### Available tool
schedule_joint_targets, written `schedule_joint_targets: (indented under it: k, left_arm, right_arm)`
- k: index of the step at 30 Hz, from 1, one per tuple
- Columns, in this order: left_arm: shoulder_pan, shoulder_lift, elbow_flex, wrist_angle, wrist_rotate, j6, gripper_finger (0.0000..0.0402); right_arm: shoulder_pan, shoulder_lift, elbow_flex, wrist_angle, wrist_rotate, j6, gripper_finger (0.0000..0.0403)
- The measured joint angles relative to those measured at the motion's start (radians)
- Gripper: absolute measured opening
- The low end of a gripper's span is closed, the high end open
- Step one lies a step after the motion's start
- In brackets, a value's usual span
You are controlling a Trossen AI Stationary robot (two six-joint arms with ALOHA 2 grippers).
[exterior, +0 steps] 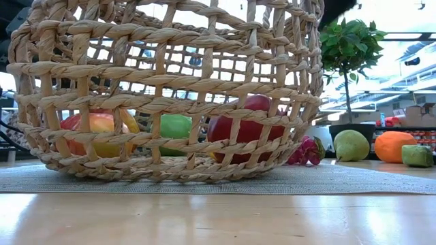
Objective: Build produce basket
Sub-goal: Put the red apple into the brown basket
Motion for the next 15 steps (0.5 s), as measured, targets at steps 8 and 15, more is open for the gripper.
schedule_joint_targets:
  k: [8, 15]
  left_arm:
    - [0.0, 0.0, 0.0, 0.0, 0.0, 0.0, 0.0193]
    - [0.0, 0.0, 0.0, 0.0, 0.0, 0.0, 0.0198]
  right_arm:
    - [-0.012, -0.116, -0.268, 0.019, -0.041, 0.085, 0.0348]
    - [-0.004, -0.202, -0.365, 0.056, -0.122, 0.144, 0.0348]
